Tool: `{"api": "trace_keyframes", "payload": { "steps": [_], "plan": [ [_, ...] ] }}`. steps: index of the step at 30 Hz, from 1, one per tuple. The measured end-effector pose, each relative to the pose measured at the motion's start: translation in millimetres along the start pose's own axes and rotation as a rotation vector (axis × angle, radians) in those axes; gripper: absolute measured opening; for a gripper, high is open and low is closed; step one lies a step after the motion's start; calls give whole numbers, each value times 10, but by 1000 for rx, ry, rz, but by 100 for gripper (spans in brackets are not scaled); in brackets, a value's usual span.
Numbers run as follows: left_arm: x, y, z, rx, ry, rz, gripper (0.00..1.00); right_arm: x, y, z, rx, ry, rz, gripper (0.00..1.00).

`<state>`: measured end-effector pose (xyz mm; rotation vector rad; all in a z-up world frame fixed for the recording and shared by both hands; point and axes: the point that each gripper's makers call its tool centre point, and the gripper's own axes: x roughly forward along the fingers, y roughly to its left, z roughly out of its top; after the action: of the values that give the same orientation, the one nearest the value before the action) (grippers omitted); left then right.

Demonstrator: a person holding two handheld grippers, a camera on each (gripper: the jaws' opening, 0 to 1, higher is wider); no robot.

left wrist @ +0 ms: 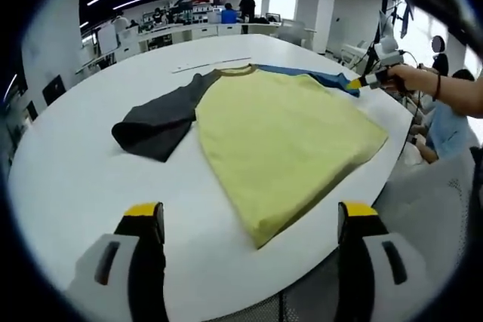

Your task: Fold the garment on the visible template until the final outline fits inside the template.

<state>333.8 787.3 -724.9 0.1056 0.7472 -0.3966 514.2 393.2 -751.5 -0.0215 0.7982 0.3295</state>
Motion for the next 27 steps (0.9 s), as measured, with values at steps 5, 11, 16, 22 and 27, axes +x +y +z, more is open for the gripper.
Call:
{"api": "trace_keyframes", "payload": {
  "steps": [5,11,16,22,27],
  "plan": [
    [-17,13,-10,-8,0,7,91,90,-37,-34,-25,32,-10,28],
    [-20,-28,13,10,-13,-8,89,145,-91,-65,-46,54,-16,26],
    [-1,-95,23,19,-19,-33,89,171,-138,-56,-43,61,-25,24],
    [6,-98,2,16,-10,-32,89,183,-188,-51,-88,77,-49,18],
    [-2,-82,13,16,-13,-28,89,193,-200,-44,-105,105,-86,16]
  ]
}}
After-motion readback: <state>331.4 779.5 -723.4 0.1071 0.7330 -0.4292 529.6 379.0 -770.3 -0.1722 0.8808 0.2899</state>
